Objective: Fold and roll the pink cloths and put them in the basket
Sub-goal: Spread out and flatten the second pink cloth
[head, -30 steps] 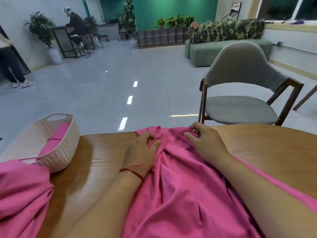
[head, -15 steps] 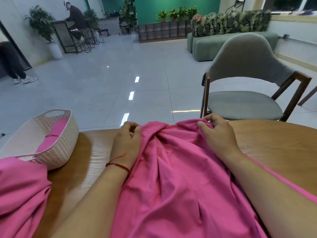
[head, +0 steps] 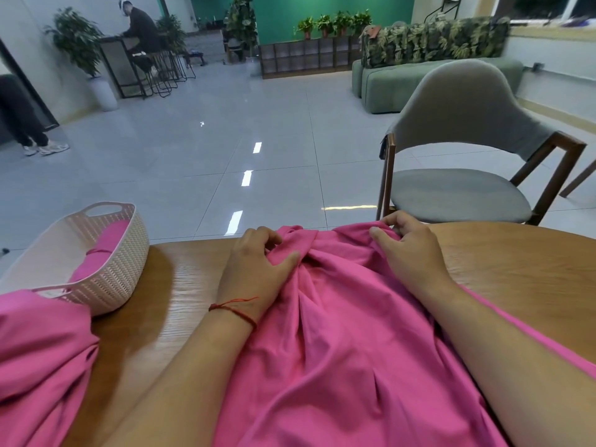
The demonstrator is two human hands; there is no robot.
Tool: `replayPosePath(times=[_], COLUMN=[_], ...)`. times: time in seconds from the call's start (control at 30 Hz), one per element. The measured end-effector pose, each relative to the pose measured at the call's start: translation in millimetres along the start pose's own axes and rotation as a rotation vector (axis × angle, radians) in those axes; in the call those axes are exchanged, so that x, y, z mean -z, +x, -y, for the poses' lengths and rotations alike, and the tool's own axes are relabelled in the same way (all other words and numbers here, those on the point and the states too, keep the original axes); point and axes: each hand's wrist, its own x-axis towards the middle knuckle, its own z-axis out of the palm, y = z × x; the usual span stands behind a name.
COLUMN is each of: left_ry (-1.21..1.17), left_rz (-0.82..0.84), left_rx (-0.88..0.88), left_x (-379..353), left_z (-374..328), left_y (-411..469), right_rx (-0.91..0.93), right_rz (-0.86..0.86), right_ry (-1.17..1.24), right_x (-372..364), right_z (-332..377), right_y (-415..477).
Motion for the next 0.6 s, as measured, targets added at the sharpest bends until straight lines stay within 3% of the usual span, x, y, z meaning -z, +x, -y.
replayPosePath(times=[0.33,0.6], left_ry=[0.06,-0.041], left_rz=[-0.031,-0.065], left_rx=[0.024,0.11], left_x=[-6,3], left_z=[10,24], left_y=[5,21], right_rx=[-0.005,-0.052], right_rz=[-0.007,0.002], right_ry=[0.041,-0.045], right_x=[-3,11], right_z=[-7,-16], right_y=[4,15])
